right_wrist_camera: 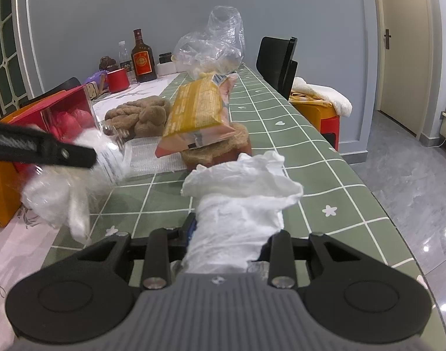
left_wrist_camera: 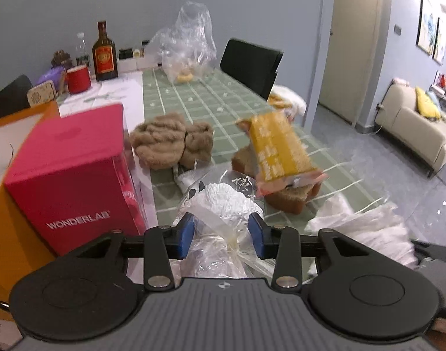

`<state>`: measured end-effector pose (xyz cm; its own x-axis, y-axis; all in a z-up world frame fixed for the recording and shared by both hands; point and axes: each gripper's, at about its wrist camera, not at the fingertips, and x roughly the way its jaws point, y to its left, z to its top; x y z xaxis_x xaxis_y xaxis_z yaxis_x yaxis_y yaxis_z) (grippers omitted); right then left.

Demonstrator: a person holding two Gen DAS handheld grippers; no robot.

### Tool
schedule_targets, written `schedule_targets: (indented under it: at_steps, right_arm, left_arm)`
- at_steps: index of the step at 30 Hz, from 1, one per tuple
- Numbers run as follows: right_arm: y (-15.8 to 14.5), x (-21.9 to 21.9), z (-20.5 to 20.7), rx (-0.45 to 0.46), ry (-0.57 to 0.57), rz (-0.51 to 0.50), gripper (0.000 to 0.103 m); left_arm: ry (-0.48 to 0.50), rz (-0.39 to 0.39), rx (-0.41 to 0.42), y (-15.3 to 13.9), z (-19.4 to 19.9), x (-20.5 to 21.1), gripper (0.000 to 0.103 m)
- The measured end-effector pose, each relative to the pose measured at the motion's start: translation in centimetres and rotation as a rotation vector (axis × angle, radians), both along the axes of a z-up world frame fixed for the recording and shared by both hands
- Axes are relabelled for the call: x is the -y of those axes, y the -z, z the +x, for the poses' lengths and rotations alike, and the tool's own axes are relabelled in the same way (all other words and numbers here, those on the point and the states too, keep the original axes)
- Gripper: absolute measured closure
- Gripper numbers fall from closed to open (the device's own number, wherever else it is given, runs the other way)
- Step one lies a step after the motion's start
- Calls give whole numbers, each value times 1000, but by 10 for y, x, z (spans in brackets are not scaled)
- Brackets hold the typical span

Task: Organize soft objects
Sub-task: 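Carry both plastic items with both tools over the orange box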

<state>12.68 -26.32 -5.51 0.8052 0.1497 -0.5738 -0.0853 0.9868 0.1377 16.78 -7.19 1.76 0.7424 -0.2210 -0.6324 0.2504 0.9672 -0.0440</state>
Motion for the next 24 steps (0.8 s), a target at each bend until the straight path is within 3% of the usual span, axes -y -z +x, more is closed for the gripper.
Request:
schedule_targets:
  at_steps: [4, 8, 15, 19, 24]
  right_arm:
    - [0, -4, 0, 1, 1, -25, 72]
    - [-1, -8, -2, 9, 15, -56, 80]
    - [-7, 3, -13, 46, 26, -20, 85]
    - [-27, 6, -24, 89, 11, 25, 85]
    - [-75, -11, -35, 209, -94, 55, 85]
  left_arm:
    - [9, -40, 42, -22, -13, -3, 57]
    - [19, -69, 102, -46, -28, -7, 57]
    - [-18, -91, 254, -91, -64, -35, 57]
    - [-44, -133, 322, -117, -78, -61, 57]
    - [-64, -158, 366, -145, -83, -95, 57]
